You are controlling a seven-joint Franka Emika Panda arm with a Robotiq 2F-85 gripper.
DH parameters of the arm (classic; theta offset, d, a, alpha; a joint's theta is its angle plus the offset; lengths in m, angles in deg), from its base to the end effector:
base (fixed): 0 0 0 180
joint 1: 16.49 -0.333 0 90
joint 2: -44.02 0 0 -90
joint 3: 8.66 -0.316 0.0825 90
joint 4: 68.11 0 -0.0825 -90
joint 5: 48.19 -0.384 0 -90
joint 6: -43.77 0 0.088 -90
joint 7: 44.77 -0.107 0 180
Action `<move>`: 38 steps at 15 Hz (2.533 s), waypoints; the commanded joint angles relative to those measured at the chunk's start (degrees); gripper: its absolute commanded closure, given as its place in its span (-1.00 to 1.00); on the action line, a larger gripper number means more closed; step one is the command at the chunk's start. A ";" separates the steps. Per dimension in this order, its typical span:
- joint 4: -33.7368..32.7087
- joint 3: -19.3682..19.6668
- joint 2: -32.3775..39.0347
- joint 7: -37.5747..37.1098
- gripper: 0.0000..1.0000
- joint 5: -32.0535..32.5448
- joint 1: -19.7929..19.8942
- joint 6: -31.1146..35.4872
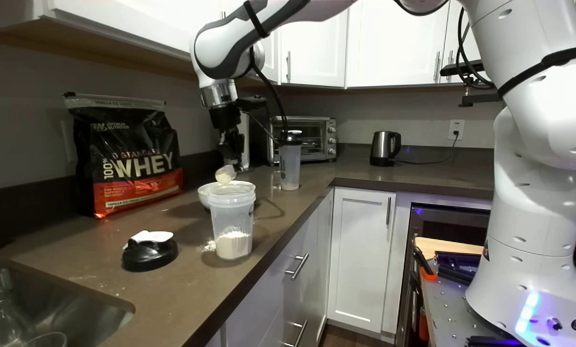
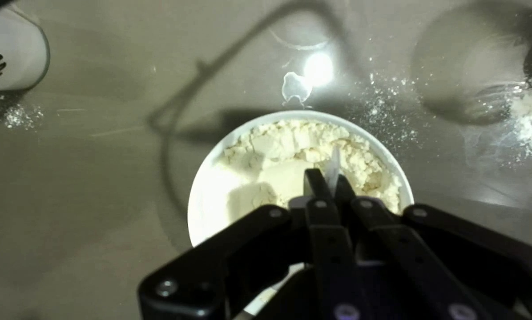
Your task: Use the measuring spoon to transfer one spoon of contents from the bowl to the left cup
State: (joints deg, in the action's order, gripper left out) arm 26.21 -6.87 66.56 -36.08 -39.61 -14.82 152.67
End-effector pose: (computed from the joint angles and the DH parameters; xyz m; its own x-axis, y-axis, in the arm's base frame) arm 0.6482 -0.0480 0.3762 0.9769 0.1388 -0.1624 0.1595 -0.9797 0.1218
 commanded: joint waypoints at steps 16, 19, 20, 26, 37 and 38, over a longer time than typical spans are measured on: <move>7.74 -1.59 -11.26 7.51 0.97 -3.72 0.81 -0.02; 8.36 -2.15 -12.71 8.74 0.97 -3.66 0.46 0.18; 8.84 -2.38 -13.36 9.47 0.97 -3.73 0.42 0.27; 13.58 -3.33 -18.01 12.74 0.97 -3.53 -0.10 0.94; 20.70 -4.42 -23.46 11.92 0.97 -2.95 -3.29 1.50; 21.49 -4.60 -24.03 11.84 0.97 -2.91 -3.61 1.60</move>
State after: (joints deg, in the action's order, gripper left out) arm 44.14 -11.12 45.61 -24.87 -42.18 -17.83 152.77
